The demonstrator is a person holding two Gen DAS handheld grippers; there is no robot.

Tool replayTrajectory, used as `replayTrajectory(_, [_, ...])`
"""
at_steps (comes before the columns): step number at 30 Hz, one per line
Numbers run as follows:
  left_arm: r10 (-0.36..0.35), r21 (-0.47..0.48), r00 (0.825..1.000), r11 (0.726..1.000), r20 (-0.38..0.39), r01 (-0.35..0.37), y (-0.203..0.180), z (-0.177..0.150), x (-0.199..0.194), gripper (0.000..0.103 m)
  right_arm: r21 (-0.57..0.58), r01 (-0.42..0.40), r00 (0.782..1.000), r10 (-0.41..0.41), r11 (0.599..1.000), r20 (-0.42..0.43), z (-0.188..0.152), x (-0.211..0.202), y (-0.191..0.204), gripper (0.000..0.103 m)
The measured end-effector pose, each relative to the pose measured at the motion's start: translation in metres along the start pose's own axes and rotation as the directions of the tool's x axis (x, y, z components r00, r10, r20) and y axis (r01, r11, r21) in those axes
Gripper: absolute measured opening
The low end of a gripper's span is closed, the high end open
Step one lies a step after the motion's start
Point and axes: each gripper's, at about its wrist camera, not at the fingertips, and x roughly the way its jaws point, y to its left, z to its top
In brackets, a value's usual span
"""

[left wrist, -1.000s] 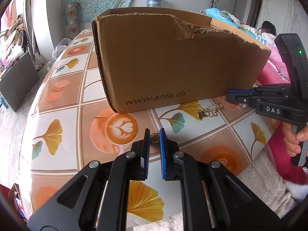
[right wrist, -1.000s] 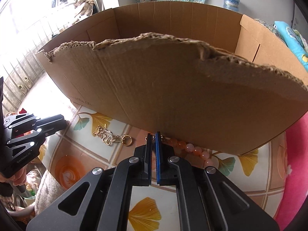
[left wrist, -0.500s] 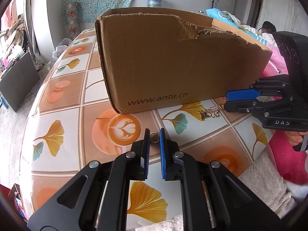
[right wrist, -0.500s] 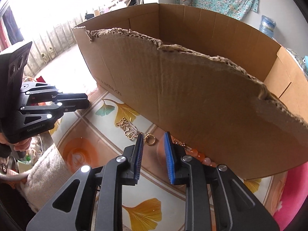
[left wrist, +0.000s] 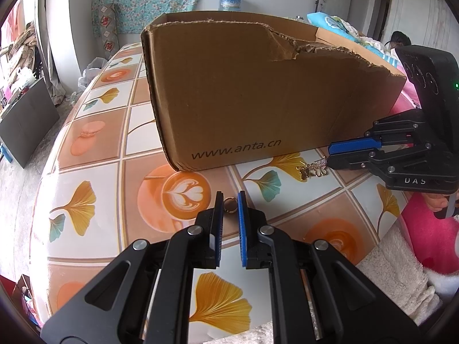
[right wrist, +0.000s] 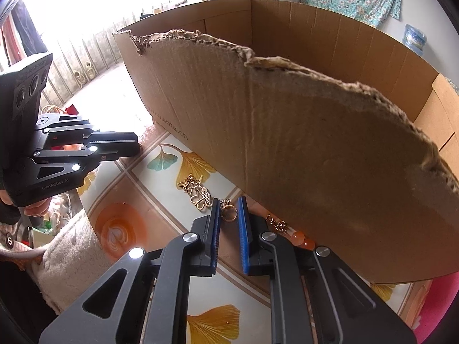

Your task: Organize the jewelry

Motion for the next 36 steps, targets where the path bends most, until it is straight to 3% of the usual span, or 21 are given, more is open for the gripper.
replayTrajectory(9, [-0.001,0.004,1.000,1.000,0.009,0.001,0.002,-0.001,-0.009,0.009,0.077,-0.002,0.998,-0.003,0.997,0.071,-0.008,-0.029,-0.005,0.012])
replayTrajectory(16, [-0.033,0.015,0.996,0.999,0.079,0.032,-0.006,0.006,-0.050,0.009,0.093,-0.032,0.976,0.010,0.995,0.219,-0.006,-0.088,0.004,0.012])
replayTrajectory(18, [-0.073,0.016,0.989,0.997,0.127,0.072,-0.010,0.017,-0.072,0.009,0.094,-0.037,0.963,0.010,0.995,0.268,-0.001,-0.108,0.004,0.012])
replayTrajectory(21, [-0.152,0.042,0.963,0.988,0.223,0.146,-0.013,0.043,-0.107,0.009,0.102,-0.052,0.945,0.016,0.993,0.327,0.020,-0.129,0.001,0.012])
replayTrajectory(24, [-0.202,0.091,0.948,0.978,0.247,0.185,-0.019,0.080,-0.114,0.009,0.128,-0.092,0.935,0.041,0.988,0.351,0.044,-0.141,-0.017,0.012])
replayTrajectory(27, [-0.230,0.097,0.958,0.972,0.173,0.216,-0.025,0.118,-0.087,0.009,0.185,-0.107,0.954,0.049,0.977,0.295,0.068,-0.131,-0.039,0.012])
replayTrajectory(30, [-0.207,0.084,0.977,0.976,0.048,0.203,-0.031,0.150,-0.043,0.009,0.249,-0.091,0.981,0.044,0.964,0.189,0.091,-0.102,-0.064,0.012])
replayTrajectory(33, [-0.240,0.022,0.967,0.970,-0.082,0.242,-0.030,0.173,0.004,0.009,0.310,-0.102,0.993,0.077,0.945,0.092,0.103,-0.071,-0.087,0.013])
replayTrajectory(36, [-0.222,-0.010,0.963,0.975,-0.154,0.224,-0.029,0.185,0.039,0.009,0.346,-0.088,0.996,0.083,0.934,0.030,0.108,-0.049,-0.100,0.013])
